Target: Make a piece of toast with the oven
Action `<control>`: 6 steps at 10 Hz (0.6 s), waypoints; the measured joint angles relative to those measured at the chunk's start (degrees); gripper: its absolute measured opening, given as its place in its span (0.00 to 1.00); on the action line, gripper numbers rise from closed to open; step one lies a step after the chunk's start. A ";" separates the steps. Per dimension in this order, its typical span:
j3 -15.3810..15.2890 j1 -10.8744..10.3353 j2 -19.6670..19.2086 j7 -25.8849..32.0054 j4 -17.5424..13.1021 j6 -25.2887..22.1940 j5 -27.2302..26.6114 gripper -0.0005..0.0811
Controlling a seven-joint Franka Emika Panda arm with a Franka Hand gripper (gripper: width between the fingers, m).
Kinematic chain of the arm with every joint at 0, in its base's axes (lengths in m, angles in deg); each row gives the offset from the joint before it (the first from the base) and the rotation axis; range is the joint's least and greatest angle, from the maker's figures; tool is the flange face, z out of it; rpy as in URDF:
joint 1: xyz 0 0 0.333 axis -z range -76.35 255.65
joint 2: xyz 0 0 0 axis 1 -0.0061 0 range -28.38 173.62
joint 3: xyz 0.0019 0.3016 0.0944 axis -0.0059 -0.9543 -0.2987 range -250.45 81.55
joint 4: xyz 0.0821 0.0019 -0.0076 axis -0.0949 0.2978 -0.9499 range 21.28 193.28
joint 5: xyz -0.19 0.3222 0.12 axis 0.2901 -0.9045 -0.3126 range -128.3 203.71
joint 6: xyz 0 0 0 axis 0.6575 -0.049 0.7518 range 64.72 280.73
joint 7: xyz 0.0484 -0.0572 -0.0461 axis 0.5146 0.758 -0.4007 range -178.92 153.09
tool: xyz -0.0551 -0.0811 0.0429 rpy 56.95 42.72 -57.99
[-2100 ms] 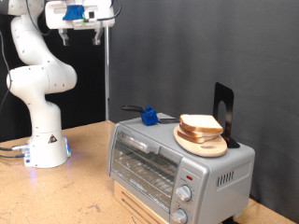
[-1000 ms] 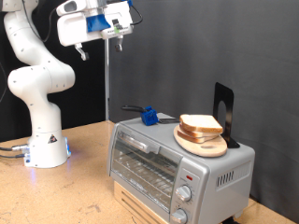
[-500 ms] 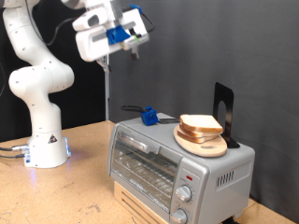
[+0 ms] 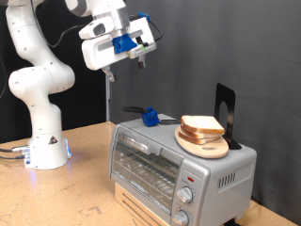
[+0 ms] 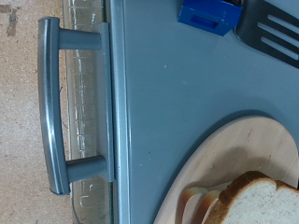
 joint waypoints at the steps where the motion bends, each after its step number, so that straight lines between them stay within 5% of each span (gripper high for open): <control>1: 1.07 0.05 -0.01 1.18 0.49 0.87 -1.01 0.84; 6: 4.84 1.56 -0.53 7.07 4.70 4.44 0.14 0.84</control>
